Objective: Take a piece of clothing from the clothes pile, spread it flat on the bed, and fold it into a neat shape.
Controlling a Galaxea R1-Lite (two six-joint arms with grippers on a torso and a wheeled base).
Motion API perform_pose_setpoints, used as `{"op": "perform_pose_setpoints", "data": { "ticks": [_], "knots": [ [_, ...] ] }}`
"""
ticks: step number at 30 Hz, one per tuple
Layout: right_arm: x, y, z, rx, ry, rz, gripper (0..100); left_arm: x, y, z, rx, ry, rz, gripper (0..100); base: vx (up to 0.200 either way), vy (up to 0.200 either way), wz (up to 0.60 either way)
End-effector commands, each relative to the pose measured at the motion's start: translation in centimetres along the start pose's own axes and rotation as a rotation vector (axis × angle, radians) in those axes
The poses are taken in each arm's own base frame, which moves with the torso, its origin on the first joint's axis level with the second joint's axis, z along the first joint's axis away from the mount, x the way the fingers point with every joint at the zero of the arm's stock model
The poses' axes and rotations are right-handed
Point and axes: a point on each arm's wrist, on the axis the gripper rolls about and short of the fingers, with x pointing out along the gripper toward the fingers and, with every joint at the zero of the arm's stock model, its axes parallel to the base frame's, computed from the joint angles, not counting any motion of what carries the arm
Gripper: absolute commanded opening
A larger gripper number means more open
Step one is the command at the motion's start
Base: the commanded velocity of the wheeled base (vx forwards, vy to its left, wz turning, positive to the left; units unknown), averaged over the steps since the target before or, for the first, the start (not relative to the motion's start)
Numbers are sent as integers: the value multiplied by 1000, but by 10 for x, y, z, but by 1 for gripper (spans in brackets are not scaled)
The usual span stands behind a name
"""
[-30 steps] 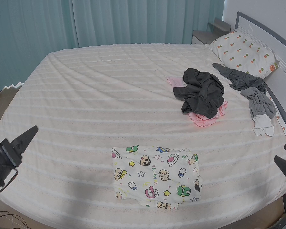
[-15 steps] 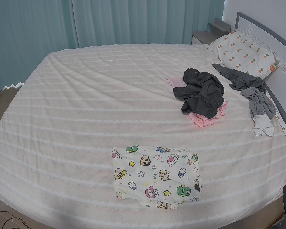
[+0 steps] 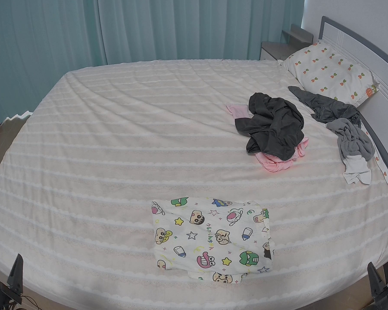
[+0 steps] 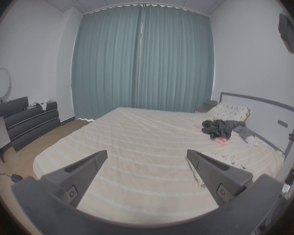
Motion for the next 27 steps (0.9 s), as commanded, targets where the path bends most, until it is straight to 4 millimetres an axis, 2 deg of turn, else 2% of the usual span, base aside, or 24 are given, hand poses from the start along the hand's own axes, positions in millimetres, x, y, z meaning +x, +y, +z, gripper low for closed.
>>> {"op": "perform_pose_setpoints", "data": {
  "ticks": [1, 8, 11, 13, 14, 16, 19, 27],
  "knots": [
    [1, -1, -6, 8, 24, -43, 100, 6, 1, -25, 62, 74, 12, 100, 0, 0, 0],
    [1, -1, -6, 8, 25, -49, 100, 4, -1, -26, 91, 58, 165, 100, 0, 0, 0],
    [1, -1, -6, 10, 21, -46, 100, 3, -2, -27, 96, 55, 154, 100, 0, 0, 0],
    [-1, -1, -7, 7, -1, -34, 100, 3, -2, -27, 95, 54, 116, 100, 0, 0, 0],
    [-4, -1, -7, 1, -46, -17, 100, 1, -4, -27, 96, 37, 0, 100, 0, 0, 0],
    [-4, -1, -7, 3, -44, -16, 100, -2, -5, -28, 114, 5, -104, 100, 0, 0, 0],
    [-4, -1, -7, 3, -44, -17, 100, -1, -6, -34, 138, 5, -183, 100, 0, 0, 0],
    [-4, -1, -8, 33, -40, -15, 100, -1, -6, -35, 86, 19, -190, 100, 0, 0, 0]
  ]
}}
